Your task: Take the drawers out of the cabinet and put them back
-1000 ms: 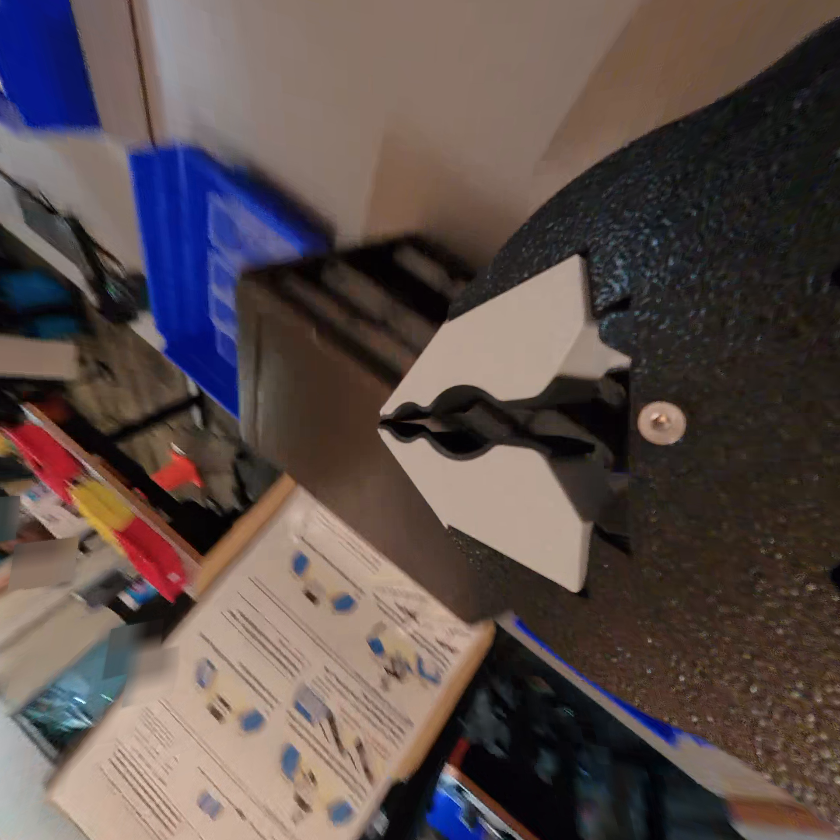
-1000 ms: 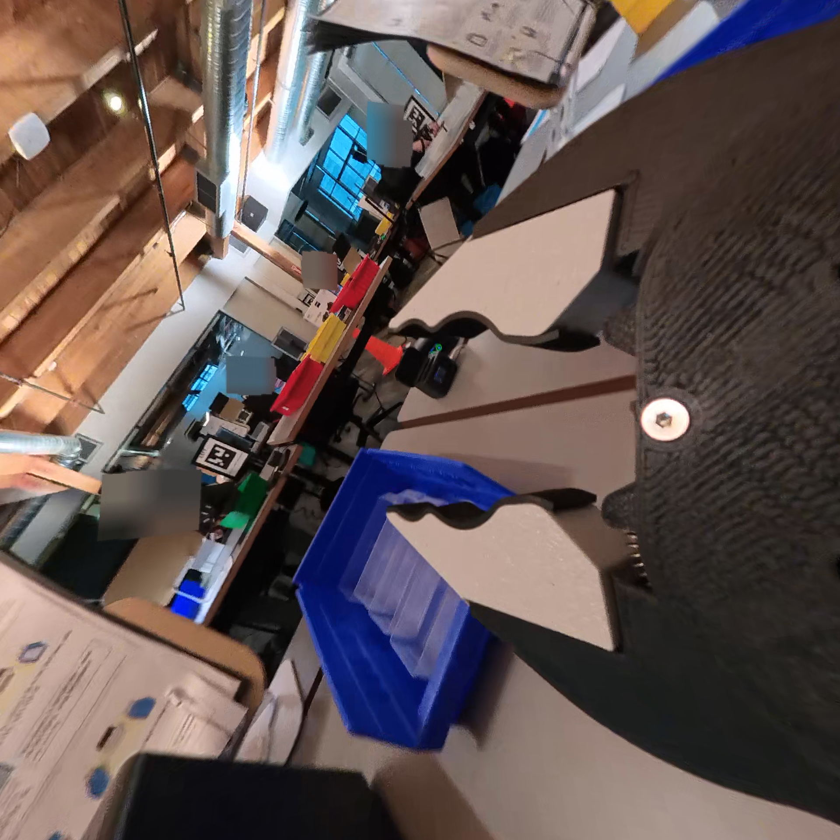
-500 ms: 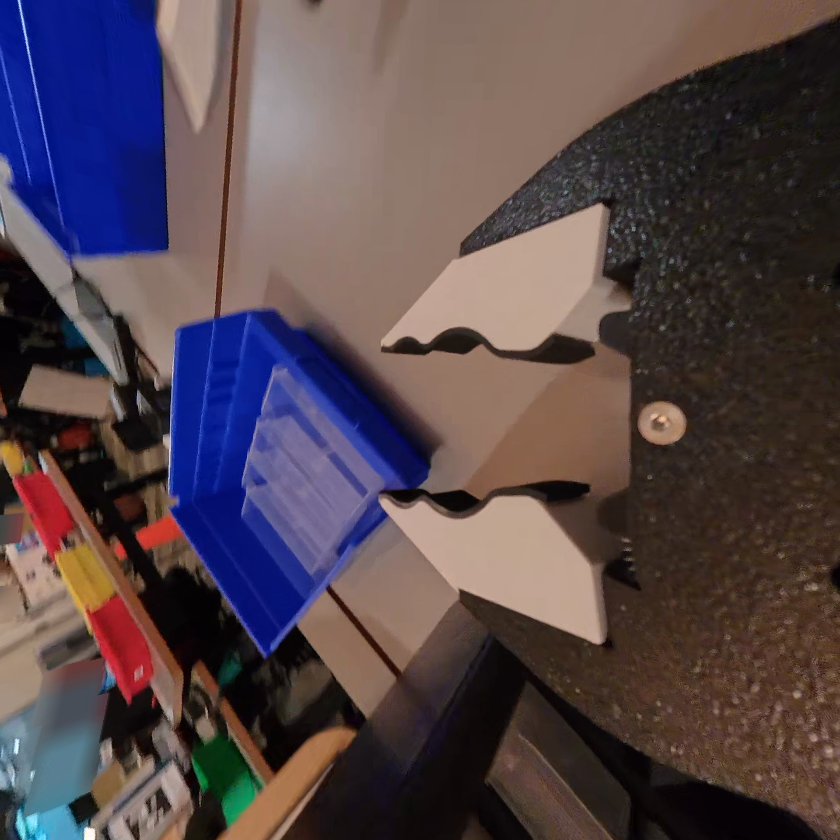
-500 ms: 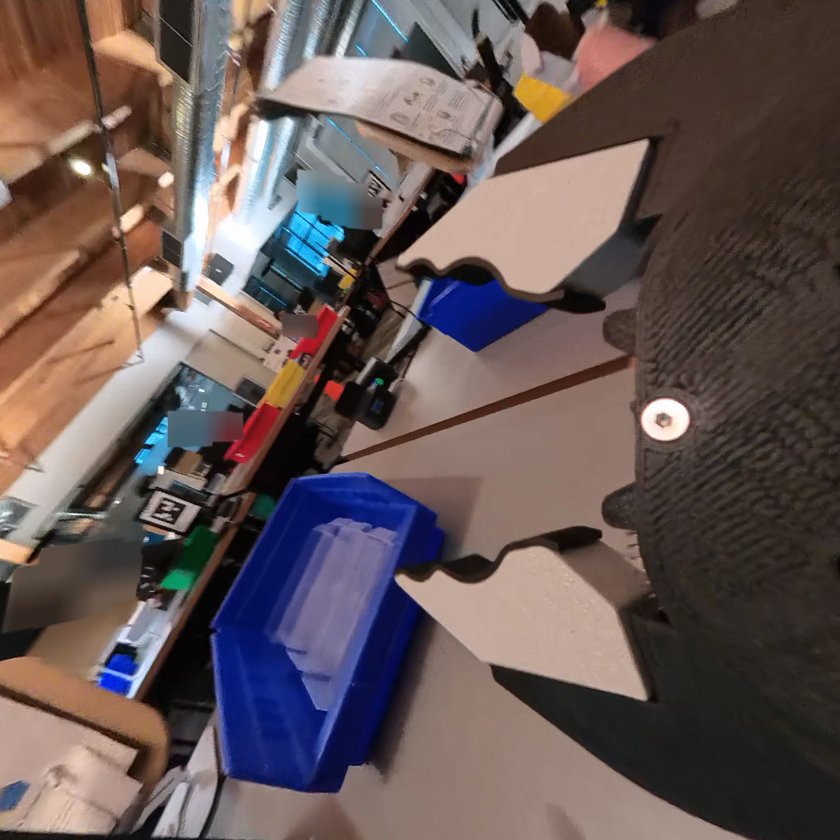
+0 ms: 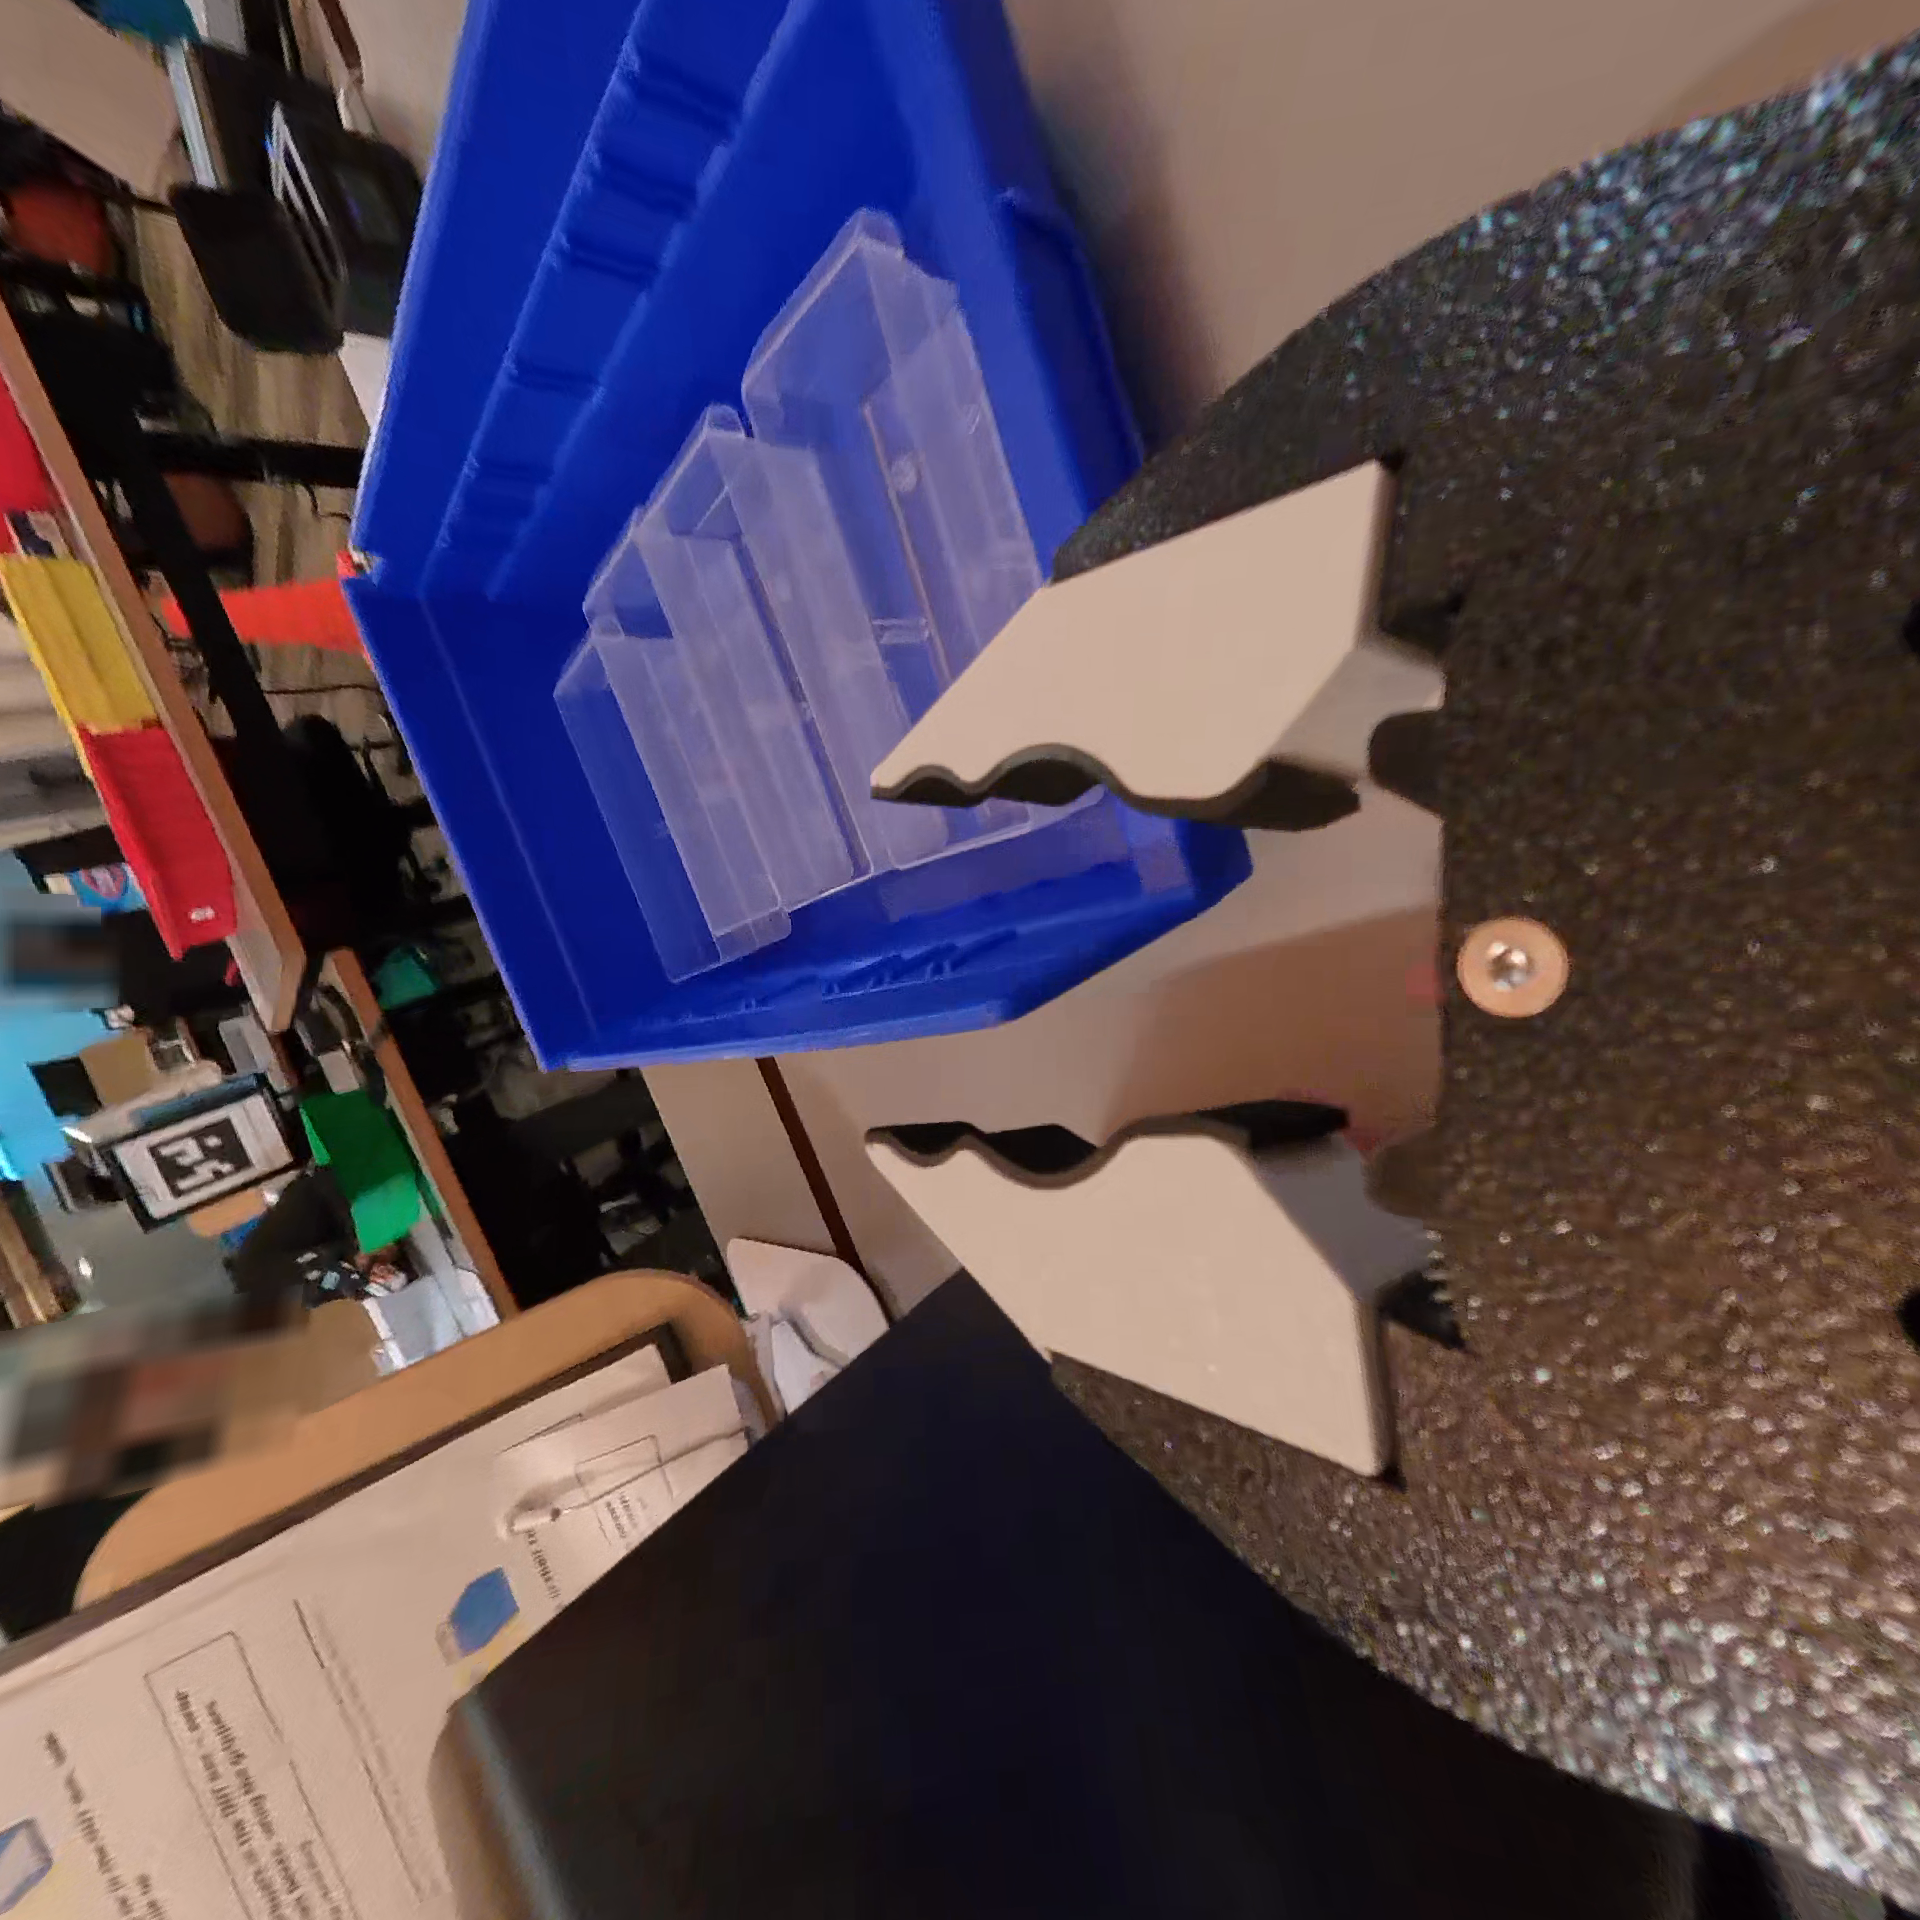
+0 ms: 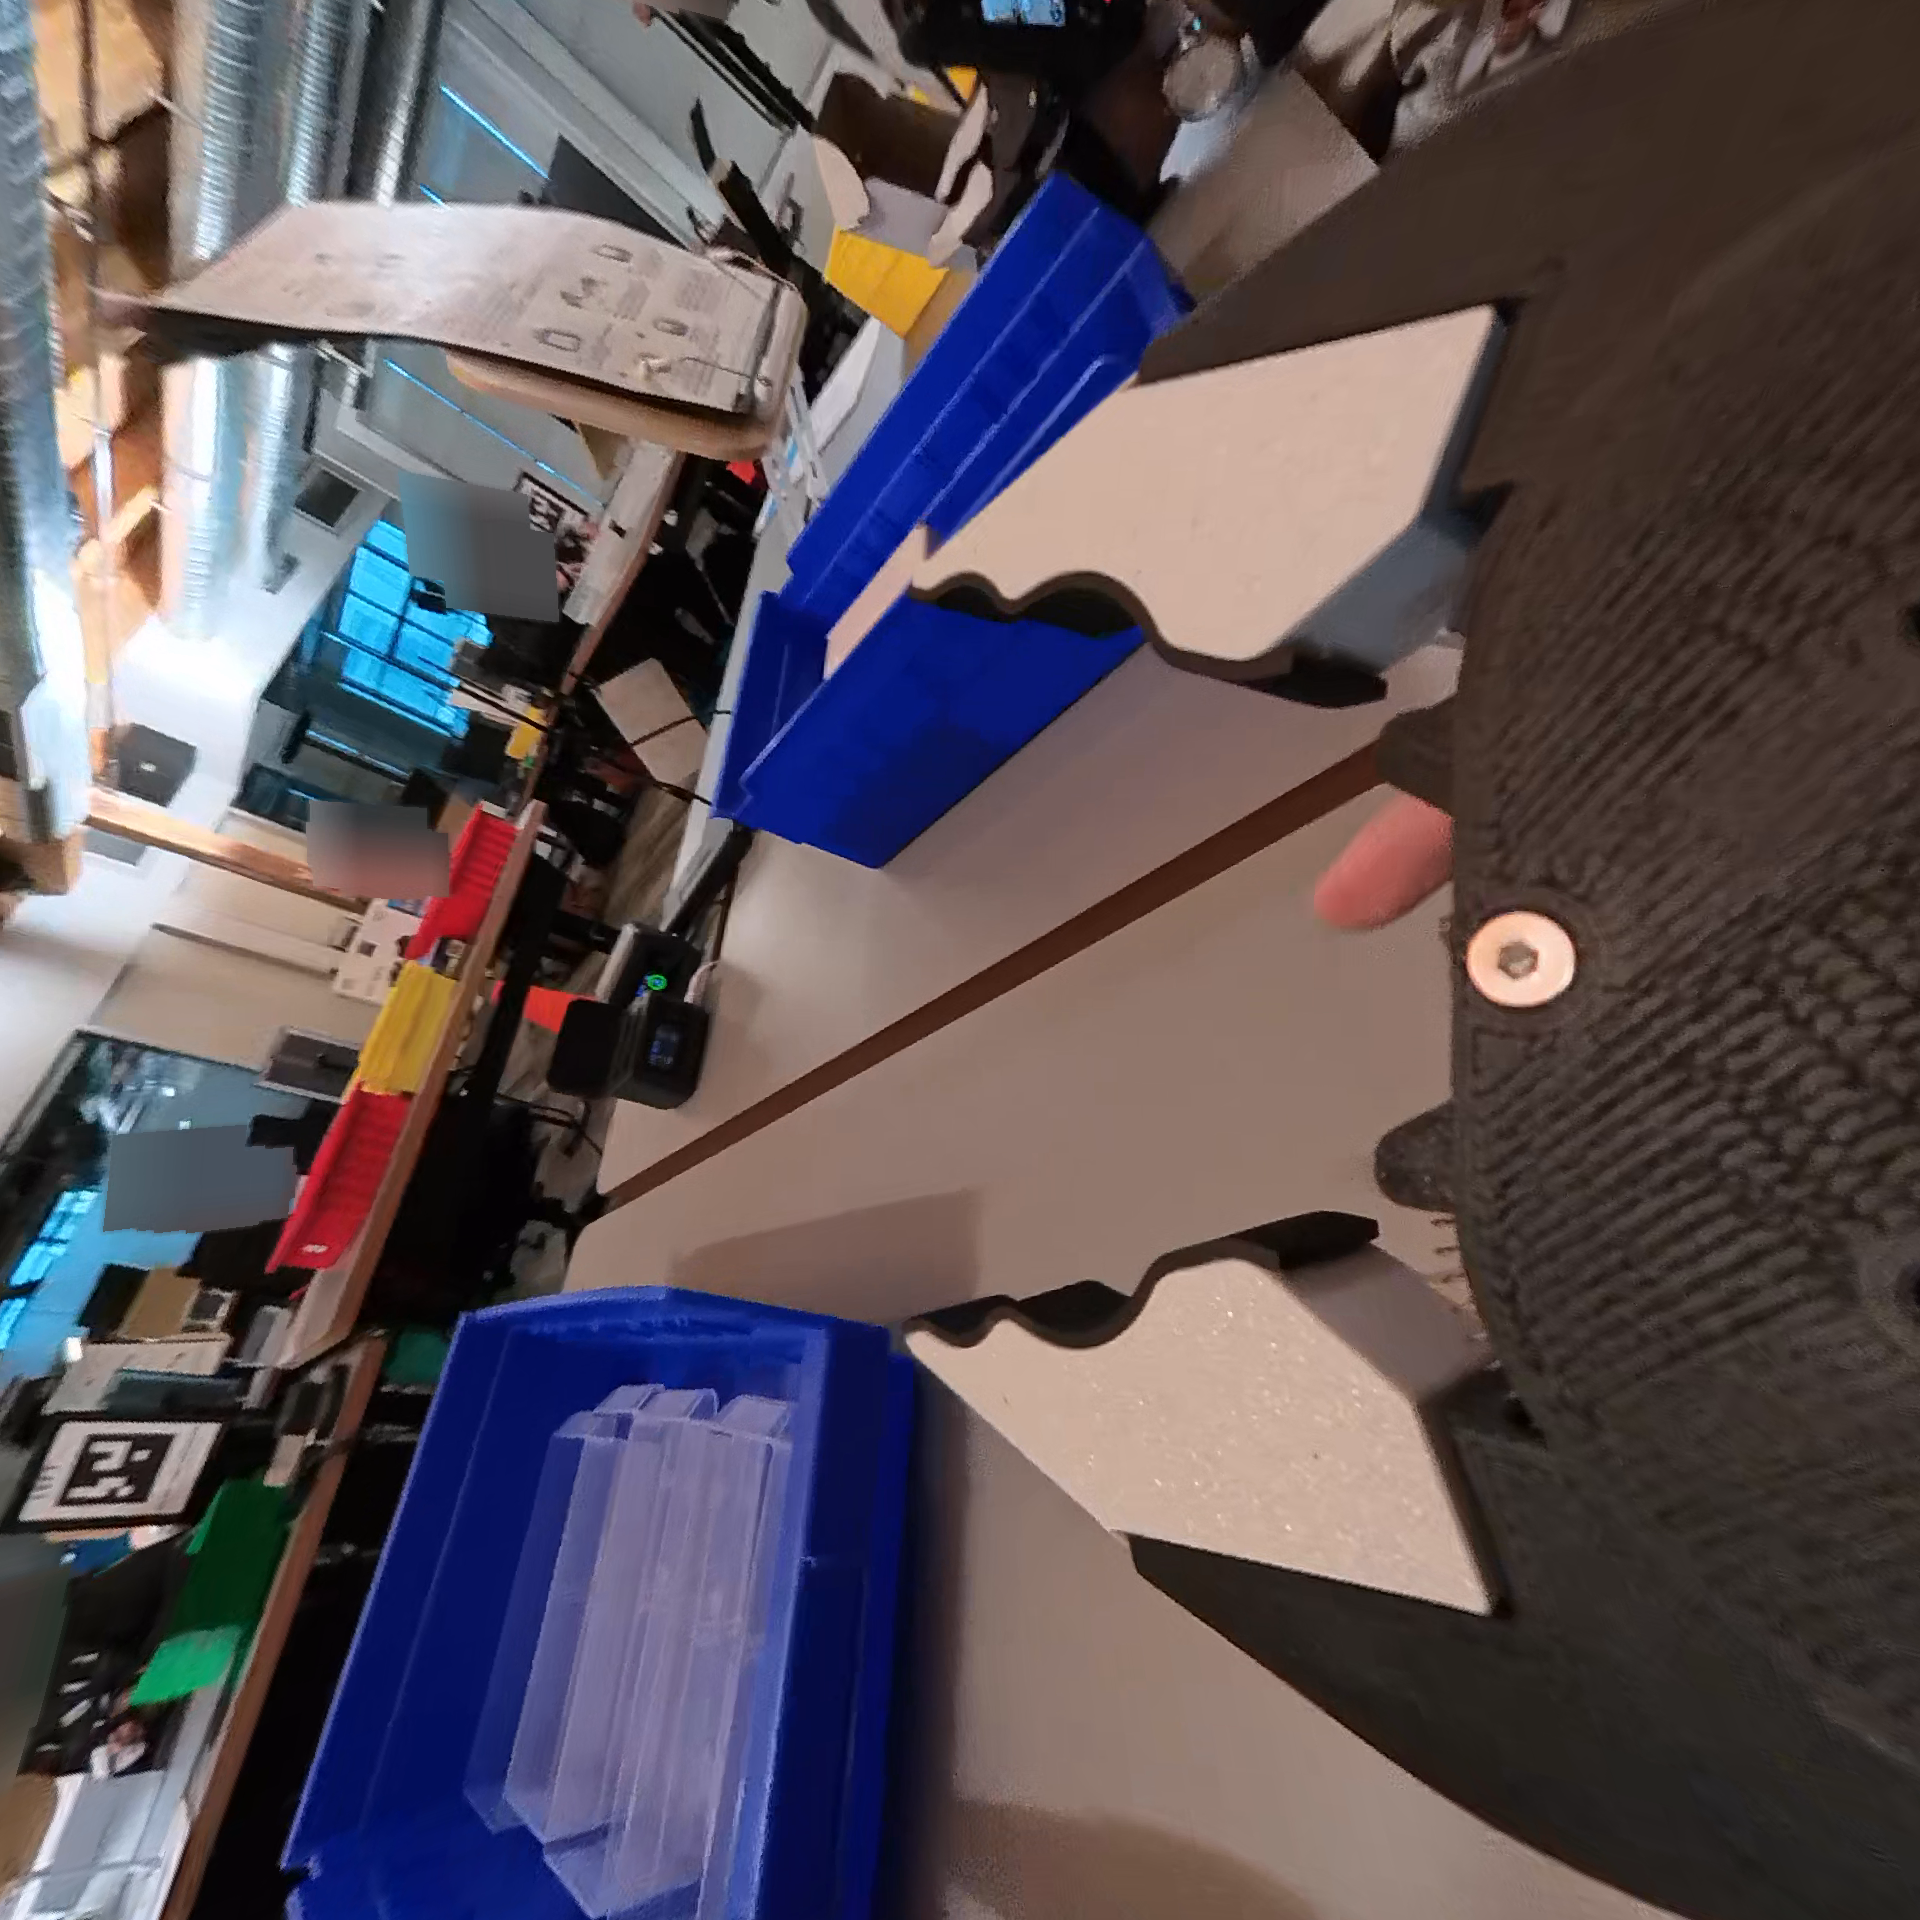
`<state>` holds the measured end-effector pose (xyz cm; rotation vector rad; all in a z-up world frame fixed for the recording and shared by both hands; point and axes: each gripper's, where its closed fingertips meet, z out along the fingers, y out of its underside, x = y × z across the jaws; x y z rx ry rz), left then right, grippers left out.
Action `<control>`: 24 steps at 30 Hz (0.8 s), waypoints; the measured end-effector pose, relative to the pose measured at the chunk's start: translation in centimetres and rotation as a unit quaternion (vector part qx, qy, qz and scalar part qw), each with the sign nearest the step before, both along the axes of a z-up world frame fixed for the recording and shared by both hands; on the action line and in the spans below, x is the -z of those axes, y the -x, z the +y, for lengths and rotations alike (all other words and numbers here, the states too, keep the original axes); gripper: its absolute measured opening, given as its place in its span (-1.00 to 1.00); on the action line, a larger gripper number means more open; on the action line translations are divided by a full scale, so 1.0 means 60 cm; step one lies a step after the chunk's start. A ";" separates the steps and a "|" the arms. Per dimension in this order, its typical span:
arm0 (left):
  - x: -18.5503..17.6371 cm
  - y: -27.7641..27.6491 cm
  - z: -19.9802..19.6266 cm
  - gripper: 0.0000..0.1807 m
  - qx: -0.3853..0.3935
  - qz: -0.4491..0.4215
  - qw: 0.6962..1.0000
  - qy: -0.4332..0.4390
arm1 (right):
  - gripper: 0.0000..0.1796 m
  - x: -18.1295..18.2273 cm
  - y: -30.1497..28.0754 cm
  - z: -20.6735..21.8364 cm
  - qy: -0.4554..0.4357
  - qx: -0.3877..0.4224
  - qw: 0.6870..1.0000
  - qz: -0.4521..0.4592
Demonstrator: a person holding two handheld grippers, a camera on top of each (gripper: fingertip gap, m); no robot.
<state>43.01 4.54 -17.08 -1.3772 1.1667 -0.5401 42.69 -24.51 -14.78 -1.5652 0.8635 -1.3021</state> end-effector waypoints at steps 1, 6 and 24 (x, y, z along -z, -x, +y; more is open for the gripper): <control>0.005 -0.007 0.005 -0.37 -0.008 0.002 1.000 0.010 | 0.41 0.005 -0.001 0.000 -0.007 -0.003 1.000 0.011; 0.028 -0.031 0.033 -0.70 -0.048 0.016 0.998 0.023 | 0.28 0.006 -0.001 0.003 -0.050 -0.023 0.998 0.023; 0.022 0.204 -0.062 -0.89 0.167 -0.020 0.984 0.065 | 0.18 -0.097 0.057 0.017 -0.052 -0.065 0.996 -0.018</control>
